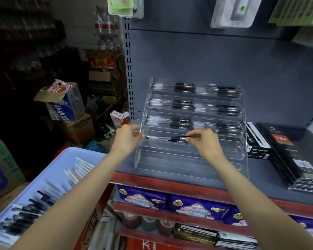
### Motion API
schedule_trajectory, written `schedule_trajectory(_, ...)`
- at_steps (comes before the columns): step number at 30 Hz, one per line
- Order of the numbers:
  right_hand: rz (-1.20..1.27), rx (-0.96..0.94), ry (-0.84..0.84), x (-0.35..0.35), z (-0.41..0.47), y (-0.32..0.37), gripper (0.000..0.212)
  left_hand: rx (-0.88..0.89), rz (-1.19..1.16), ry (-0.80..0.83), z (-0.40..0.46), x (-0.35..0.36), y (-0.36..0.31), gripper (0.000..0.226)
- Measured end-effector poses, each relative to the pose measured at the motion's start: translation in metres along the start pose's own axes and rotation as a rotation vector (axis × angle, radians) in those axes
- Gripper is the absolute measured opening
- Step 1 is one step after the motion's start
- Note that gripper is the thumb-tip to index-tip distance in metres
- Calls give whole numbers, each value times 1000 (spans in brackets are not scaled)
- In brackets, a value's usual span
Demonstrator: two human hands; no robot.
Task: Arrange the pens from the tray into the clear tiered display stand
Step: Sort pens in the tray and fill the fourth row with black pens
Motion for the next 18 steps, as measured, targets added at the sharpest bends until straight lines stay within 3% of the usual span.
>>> schedule_trajectory(9,-220,28,70,17,15,7,6,16,-27,-97,-1,-6,2,30)
schedule_trajectory(14,-351,7,92,28,20,9,26,31,-64,-137,-6,-7,2,30)
schedule_trajectory(18,-250,-31,128,30,11,23,8,72,-87,-157,-14,-12,-4,27)
Point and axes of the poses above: each hand's wrist, its own z-axis towards the middle knuckle, its own x-axis out of the palm, y = z × x, the point moved 8 cm from there along z, towards the middle knuckle, and after that the axes turned 9 degrees about x, right-handed, at the moved point
